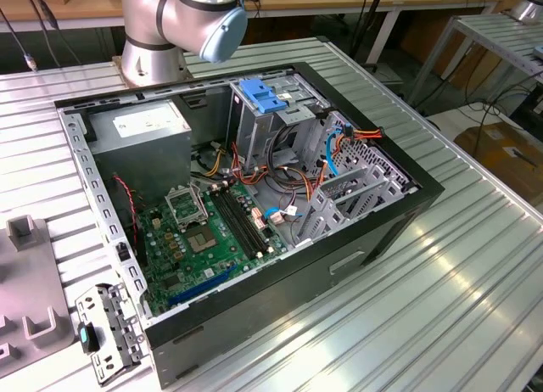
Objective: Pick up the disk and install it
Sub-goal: 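Pick up the disk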
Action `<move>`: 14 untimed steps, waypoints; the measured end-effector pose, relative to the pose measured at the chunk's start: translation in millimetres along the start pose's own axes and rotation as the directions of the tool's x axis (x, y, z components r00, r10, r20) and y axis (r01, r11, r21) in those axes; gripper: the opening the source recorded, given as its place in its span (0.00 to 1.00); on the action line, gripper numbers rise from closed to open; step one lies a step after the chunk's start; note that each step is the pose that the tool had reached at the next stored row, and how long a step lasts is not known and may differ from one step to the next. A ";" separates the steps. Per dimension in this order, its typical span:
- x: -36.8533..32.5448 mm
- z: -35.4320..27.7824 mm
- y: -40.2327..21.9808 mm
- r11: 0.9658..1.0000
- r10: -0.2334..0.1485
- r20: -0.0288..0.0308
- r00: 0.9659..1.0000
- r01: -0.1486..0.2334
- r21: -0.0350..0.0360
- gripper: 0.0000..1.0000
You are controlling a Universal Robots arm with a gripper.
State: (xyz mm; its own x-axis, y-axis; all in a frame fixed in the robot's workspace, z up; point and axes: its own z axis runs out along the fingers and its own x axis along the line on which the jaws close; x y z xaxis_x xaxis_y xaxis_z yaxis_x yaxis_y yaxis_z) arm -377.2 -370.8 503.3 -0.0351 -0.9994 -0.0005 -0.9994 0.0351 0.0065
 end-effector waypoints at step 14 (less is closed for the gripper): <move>14.7 0.1 -29.1 1.000 0.000 0.000 1.000 0.000 0.000 0.37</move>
State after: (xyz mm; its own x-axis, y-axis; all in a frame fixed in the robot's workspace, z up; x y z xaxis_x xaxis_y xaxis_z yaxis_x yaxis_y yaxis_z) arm -348.6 -386.5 503.0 -0.0352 -0.9994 -0.0005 -0.9994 0.0352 0.0064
